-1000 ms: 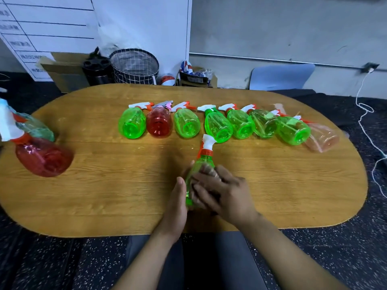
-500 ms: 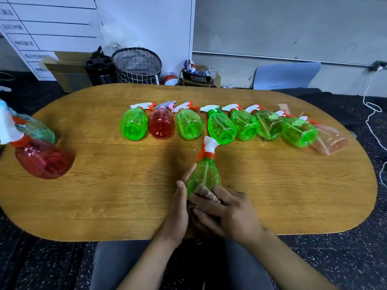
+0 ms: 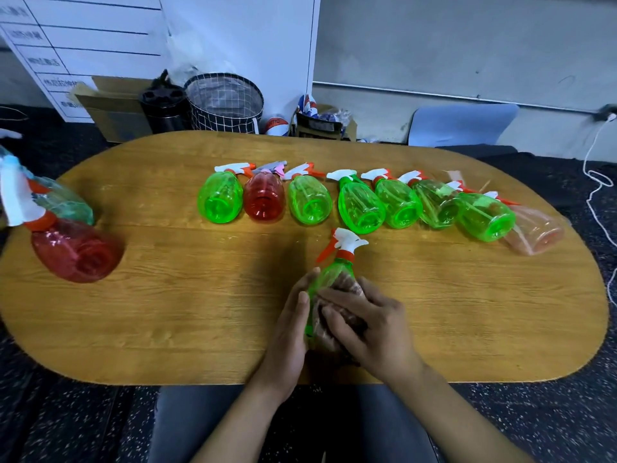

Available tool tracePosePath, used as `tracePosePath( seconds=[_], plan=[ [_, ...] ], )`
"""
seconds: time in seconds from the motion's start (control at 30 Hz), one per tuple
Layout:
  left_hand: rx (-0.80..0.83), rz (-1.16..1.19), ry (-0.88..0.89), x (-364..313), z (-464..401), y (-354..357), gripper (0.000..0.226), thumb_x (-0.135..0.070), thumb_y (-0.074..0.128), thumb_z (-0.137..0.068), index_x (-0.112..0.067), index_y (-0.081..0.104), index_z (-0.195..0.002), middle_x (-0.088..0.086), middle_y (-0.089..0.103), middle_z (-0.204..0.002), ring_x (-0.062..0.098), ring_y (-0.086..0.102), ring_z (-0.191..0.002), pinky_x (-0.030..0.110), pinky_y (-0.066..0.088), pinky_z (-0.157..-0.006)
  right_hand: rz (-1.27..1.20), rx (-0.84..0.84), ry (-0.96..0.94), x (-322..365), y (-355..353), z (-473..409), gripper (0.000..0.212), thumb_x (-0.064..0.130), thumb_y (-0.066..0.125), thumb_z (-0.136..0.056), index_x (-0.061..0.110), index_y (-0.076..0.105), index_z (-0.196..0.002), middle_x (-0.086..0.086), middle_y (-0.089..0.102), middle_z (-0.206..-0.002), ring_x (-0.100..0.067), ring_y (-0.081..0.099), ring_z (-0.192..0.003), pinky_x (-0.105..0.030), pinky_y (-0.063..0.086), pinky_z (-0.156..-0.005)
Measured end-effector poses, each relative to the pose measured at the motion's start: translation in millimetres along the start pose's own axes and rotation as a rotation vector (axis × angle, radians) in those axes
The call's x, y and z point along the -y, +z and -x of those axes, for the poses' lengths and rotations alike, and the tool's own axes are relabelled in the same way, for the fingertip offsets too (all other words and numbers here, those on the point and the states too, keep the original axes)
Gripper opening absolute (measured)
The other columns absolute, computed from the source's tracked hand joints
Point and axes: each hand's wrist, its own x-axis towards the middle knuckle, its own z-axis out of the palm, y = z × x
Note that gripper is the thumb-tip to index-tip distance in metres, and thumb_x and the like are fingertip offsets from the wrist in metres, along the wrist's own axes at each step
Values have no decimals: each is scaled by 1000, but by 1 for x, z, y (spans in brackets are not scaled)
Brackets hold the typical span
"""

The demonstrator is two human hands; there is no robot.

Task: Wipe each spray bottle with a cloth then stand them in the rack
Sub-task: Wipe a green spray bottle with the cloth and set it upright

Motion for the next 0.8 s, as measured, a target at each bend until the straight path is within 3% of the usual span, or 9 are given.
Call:
tracePosePath(
  seconds=[0.13, 0.2, 0.27, 0.33, 0.4, 0.53, 0.67, 0.8],
  plan=[
    [-24, -6, 27, -5, -2, 3, 56, -57, 51, -102, -30, 56, -151, 11, 61, -151, 34, 57, -142, 58, 42, -121, 116, 68, -200, 3, -2, 10, 26, 35, 70, -101, 25, 78, -123, 0, 64, -97, -16, 63, -76, -24, 51, -70],
    [-28, 24, 14, -10, 0, 7, 63, -59, 63, -97, -25, 56, -150, 13, 66, -144, 34, 63, -134, 47, 52, -112, -10, 21, -141, 6, -6, 9, 23, 31, 70, -100, 23, 79, -120, 1, 67, -100, -13, 66, -82, -21, 52, -74],
    [-25, 37, 1, -12, 2, 7, 73, -65, 72, -91, -27, 54, -151, 10, 66, -145, 30, 64, -133, 43, 56, -105, -203, -182, 92, 12, -8, 1, 16, 26, 69, -99, 25, 79, -112, 4, 73, -105, -9, 69, -94, -20, 50, -84],
    [-24, 80, -26, -14, 3, 5, 61, -58, 65, -98, -35, 50, -153, 4, 66, -146, 27, 66, -132, 39, 60, -94, -467, -466, 409, 9, -2, -8, 17, 14, 68, -99, 27, 78, -102, 9, 78, -101, -4, 69, -99, -20, 47, -93],
    [5, 133, -53, -14, 4, 3, 48, -46, 51, -107, -37, 47, -154, 2, 67, -145, 23, 68, -129, 35, 62, -85, -706, -575, 636, 3, 10, -13, 21, 12, 68, -98, 27, 80, -93, 8, 78, -99, -7, 68, -99, -30, 47, -96],
    [34, 162, -47, -13, 6, 1, 46, -39, 40, -107, -26, 53, -149, 8, 67, -143, 20, 69, -123, 32, 62, -84, -833, -485, 672, 5, 36, -2, 12, 25, 65, -96, 27, 76, -98, -8, 73, -102, -20, 65, -97, -41, 49, -93],
    [31, 100, -25, -15, 8, 1, 57, -56, 54, -99, -28, 54, -148, 10, 66, -144, 25, 66, -130, 34, 61, -91, -726, -415, 549, 9, 37, 2, 17, 19, 58, -103, 27, 73, -102, -3, 72, -101, -14, 66, -96, -28, 52, -87],
    [58, 94, -35, -13, 5, 0, 58, -48, 48, -102, -29, 46, -157, 6, 63, -149, 28, 62, -136, 45, 60, -100, -657, -406, 502, 4, 22, -12, 17, 16, 58, -104, 22, 74, -104, 4, 74, -100, -12, 67, -98, -27, 51, -88]
  ],
)
